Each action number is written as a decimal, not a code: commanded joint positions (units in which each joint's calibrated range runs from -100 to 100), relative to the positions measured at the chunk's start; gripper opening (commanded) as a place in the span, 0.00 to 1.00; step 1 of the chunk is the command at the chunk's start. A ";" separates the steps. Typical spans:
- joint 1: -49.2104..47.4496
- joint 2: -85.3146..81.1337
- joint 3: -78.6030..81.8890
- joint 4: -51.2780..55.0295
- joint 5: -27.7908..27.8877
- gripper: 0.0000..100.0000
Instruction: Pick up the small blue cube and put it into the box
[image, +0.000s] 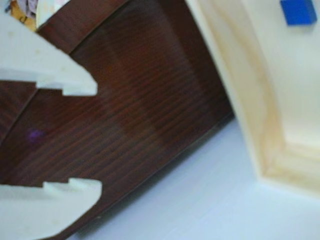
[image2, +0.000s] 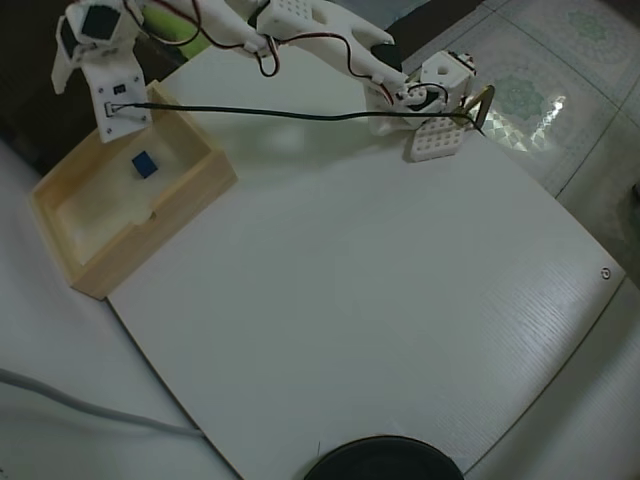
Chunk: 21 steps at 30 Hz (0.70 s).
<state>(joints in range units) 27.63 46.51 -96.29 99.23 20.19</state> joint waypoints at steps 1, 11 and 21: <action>-0.54 -6.78 0.63 0.43 -1.69 0.17; -7.99 -30.45 29.50 0.43 -5.49 0.17; -10.94 -53.61 62.81 0.26 -7.47 0.17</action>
<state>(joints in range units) 16.80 -0.30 -40.36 99.23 13.24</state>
